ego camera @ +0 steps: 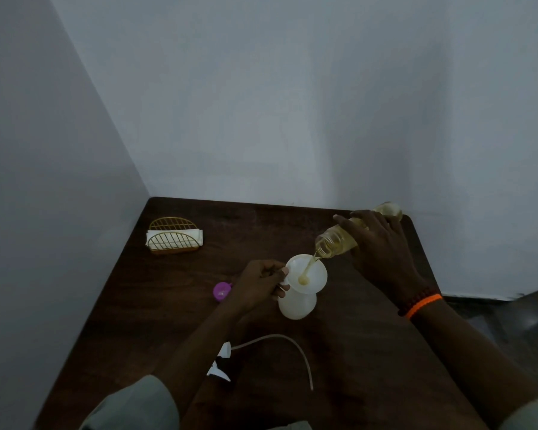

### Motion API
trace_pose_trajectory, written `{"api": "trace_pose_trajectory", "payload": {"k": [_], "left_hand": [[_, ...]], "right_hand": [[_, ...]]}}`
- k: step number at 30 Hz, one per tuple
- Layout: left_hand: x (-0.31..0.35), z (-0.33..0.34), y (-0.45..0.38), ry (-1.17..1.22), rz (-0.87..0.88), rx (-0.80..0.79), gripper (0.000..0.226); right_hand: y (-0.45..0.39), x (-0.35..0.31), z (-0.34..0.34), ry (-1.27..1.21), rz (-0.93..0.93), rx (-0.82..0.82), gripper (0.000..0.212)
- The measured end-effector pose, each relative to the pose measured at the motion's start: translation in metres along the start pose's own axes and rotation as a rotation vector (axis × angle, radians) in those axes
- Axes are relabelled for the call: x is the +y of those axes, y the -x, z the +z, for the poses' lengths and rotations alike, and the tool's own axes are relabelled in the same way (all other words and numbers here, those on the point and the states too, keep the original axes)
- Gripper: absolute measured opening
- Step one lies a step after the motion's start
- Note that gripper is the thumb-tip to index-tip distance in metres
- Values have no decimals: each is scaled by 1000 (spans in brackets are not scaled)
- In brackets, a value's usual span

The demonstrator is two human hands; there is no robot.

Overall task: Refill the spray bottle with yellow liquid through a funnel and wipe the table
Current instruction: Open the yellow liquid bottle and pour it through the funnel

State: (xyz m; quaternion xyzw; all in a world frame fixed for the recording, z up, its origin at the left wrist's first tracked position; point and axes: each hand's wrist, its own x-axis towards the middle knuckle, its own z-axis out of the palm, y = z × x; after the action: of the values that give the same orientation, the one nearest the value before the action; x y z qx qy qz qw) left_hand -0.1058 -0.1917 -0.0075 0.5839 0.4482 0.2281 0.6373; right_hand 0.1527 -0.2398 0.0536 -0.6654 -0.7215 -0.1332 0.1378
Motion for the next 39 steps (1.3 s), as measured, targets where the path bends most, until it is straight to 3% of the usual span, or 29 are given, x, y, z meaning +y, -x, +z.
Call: {"api": "trace_pose_trajectory", "payload": {"k": [39], "left_hand": [[3,2,4,21,-16,5,22]], "right_hand": [[-4,2,-6,29,-20,-3,66]]}}
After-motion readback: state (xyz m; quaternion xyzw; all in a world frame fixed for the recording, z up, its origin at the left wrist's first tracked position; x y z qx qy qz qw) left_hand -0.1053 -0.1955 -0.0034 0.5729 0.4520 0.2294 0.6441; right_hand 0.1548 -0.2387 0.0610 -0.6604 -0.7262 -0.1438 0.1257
